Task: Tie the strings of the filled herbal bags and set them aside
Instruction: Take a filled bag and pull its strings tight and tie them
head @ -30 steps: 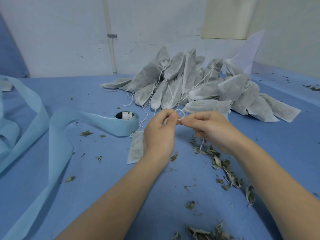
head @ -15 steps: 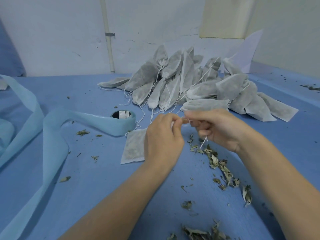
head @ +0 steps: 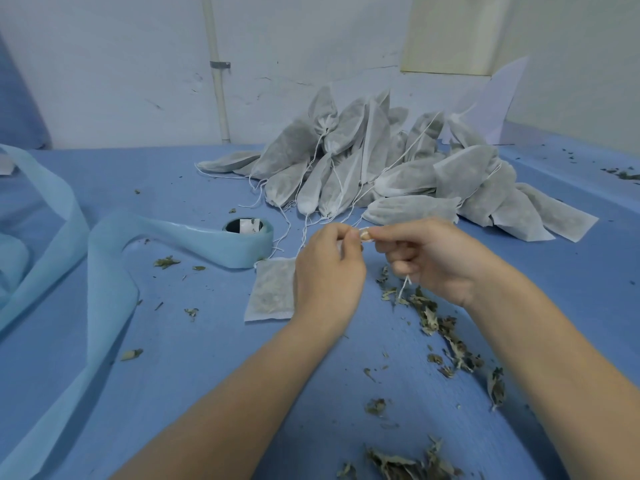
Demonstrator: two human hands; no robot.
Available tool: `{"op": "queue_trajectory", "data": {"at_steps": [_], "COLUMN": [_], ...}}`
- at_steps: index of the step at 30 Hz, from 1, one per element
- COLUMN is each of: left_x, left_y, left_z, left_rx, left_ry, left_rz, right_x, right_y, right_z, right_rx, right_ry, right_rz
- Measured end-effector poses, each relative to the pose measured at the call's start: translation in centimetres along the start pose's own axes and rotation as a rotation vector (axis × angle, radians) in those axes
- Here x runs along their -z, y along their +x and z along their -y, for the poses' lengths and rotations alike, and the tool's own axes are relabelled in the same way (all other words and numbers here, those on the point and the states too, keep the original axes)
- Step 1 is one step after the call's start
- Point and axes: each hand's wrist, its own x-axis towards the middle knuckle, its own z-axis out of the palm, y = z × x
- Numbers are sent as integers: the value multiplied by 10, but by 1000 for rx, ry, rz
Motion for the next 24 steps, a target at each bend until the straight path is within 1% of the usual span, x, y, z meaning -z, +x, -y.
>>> {"op": "queue_trajectory", "data": {"at_steps": [2, 4, 6, 10, 12, 17, 21, 24], "left_x": [1, 2, 3, 4, 4, 5, 8, 7], "left_y": [0, -1, -2, -5, -5, -2, -1, -1], "left_z": [0, 0, 1, 0, 0, -1, 1, 2], "left_rx": [5, -31, -119, -300, -352, -390, -546, -638], "left_ry": [-30, -69, -72, 16, 45, 138, 355, 405], "left_rz": [3, -26, -79, -186, -227, -292, -378, -430], "right_x": [-2, -4, -6, -4, -3, -1, -4, -1], "right_y": [1, 2, 2, 1, 0, 1, -3, -4], "right_z": [-1, -2, -2, 1, 2, 2, 0, 0], "right_rx": [-72, -128, -162, -166, -150, -115, 57, 142], "right_ry": [114, 212, 295, 354, 328, 272, -12, -125], "right_rz": [51, 109, 140, 112, 97, 33, -97, -103]}}
